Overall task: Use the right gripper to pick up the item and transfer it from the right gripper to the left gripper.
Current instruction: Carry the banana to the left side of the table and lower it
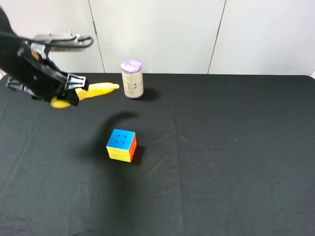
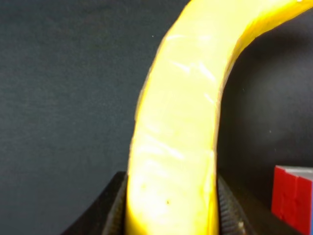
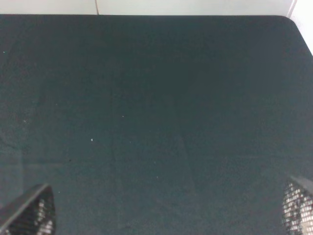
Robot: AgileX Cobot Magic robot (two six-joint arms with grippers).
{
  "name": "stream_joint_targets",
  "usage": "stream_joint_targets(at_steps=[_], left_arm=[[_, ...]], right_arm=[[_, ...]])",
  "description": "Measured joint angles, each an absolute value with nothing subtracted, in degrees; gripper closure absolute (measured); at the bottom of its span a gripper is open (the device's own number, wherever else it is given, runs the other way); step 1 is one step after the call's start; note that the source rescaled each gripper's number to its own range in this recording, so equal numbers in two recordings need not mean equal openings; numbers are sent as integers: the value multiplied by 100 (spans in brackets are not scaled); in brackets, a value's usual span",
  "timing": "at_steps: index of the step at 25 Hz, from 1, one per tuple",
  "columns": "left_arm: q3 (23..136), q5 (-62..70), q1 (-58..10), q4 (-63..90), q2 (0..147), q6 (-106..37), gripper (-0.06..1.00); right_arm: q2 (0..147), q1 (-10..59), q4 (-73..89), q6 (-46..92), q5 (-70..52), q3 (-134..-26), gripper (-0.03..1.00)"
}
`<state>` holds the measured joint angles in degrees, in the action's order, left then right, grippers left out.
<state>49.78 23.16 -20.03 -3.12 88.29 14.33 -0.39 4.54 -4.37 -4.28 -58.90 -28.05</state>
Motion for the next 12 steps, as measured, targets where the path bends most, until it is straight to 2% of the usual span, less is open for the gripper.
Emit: stream_joint_targets(at_steps=[12], left_arm=[[2947,-852,-2003,-312,8819,1685,94]], right_arm=[[-39,454,-437,-423,-5890,-2805,-3]])
